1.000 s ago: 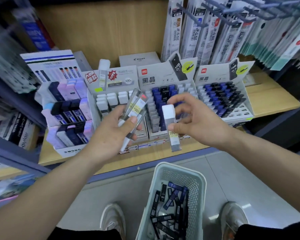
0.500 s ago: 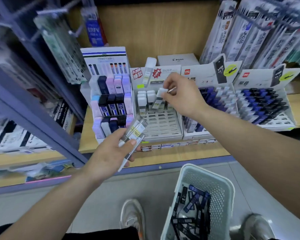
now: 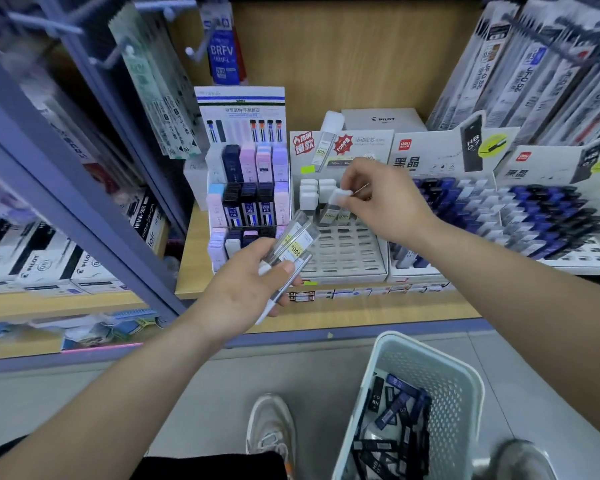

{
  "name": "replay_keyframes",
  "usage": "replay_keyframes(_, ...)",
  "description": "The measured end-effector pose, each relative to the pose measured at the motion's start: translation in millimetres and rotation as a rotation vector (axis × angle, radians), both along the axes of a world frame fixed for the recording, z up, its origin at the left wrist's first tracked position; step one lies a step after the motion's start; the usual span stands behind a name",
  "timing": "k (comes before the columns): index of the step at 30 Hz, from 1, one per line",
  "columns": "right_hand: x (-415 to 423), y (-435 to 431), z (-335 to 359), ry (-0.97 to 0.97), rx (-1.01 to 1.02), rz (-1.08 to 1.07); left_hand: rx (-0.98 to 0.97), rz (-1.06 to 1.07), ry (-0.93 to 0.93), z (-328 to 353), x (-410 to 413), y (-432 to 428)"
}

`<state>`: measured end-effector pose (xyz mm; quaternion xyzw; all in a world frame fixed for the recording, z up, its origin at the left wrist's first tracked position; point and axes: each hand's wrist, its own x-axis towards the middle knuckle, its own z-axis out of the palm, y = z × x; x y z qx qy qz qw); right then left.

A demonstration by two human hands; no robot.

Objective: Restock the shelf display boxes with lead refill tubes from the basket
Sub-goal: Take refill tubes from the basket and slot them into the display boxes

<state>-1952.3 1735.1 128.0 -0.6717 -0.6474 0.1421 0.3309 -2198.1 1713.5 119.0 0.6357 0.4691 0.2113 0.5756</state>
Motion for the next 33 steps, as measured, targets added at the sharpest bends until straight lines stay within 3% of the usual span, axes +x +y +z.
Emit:
replay_keyframes(11, -7, 8, -5, -0.135, 0.137, -0.001, 0.016, 0.033, -0.026, 2, 1, 4)
replay_keyframes(17, -7, 6, -15, -0.226, 0.112, 0.069, 0.016, 0.046, -0.025, 3, 0, 6)
replay_keyframes(33, -9, 12, -17, -0.359, 0.106, 0.020, -0.019, 0.069, -0.039, 2, 6, 6)
